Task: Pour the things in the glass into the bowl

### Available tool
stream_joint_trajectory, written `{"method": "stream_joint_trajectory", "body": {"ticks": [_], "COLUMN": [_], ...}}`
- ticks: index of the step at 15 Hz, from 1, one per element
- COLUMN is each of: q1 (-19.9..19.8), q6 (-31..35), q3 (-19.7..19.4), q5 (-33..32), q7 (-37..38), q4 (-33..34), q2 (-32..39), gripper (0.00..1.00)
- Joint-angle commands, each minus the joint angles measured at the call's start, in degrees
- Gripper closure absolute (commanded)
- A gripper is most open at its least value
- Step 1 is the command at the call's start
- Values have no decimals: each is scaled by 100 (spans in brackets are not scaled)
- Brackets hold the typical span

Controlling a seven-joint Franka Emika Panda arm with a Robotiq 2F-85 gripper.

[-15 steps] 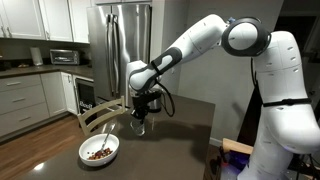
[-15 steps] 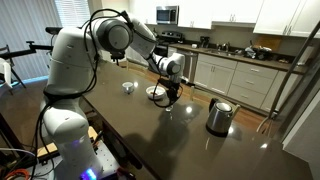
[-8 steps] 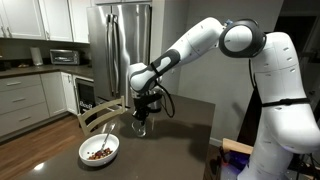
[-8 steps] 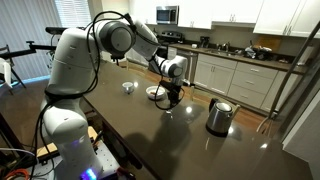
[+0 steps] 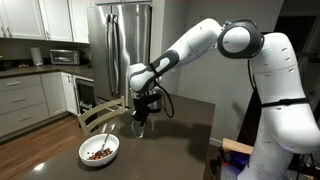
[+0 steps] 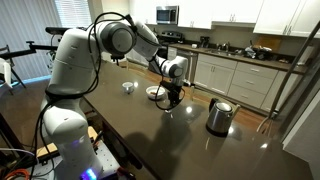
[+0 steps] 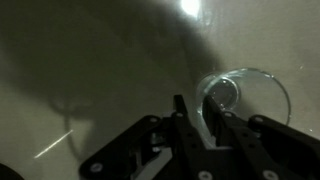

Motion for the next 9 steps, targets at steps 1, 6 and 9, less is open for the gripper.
{"method": "stream_joint_trajectory", "body": {"ticks": [1, 6, 9], "q1": [-24, 36, 87], "q6": [-106, -194, -298], "q3": [-14, -32, -46], "q5": [73, -19, -107], "q7": [-88, -27, 4], "q4": [53, 70, 147], "q2": [15, -54, -102], "gripper": [45, 13, 0]}}
